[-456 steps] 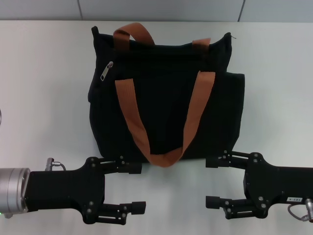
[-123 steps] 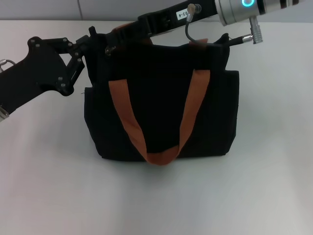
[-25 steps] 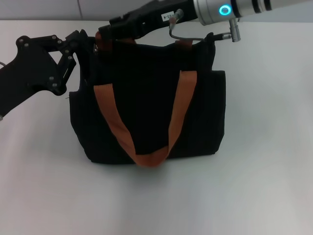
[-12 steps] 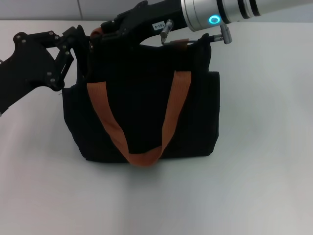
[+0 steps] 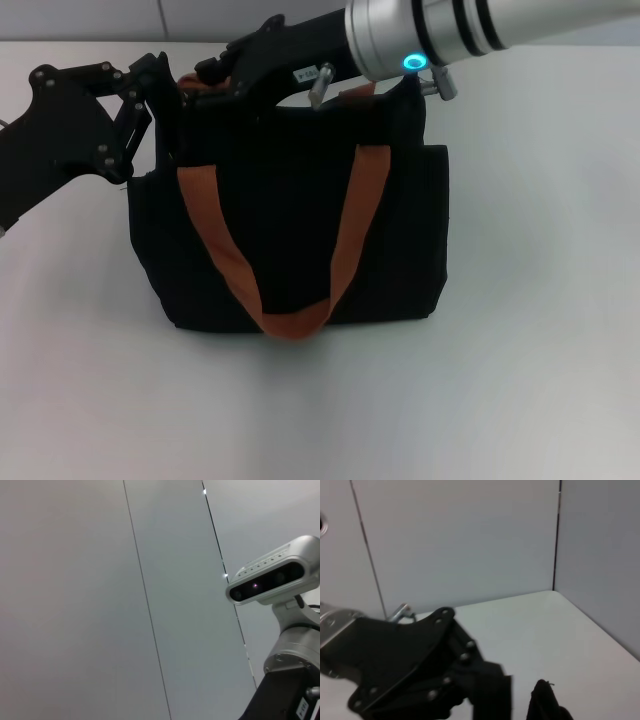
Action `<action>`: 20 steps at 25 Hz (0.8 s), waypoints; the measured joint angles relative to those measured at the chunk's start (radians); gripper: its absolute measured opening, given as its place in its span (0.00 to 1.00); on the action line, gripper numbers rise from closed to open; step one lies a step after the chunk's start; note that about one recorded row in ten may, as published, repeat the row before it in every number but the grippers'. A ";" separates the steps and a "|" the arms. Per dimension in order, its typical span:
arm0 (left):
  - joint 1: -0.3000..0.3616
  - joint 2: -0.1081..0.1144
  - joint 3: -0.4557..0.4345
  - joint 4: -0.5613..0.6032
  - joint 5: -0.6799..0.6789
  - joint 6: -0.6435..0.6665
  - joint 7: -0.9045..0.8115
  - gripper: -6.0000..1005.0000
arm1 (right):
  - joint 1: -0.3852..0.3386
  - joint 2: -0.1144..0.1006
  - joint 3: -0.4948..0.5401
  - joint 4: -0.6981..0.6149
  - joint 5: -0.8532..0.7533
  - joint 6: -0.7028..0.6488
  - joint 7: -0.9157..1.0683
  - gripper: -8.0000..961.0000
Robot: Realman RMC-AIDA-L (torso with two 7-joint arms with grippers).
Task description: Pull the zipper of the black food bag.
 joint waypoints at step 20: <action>0.006 0.002 -0.002 -0.008 -0.004 0.001 -0.001 0.08 | -0.173 -0.007 -0.004 -0.158 0.142 0.007 0.011 0.44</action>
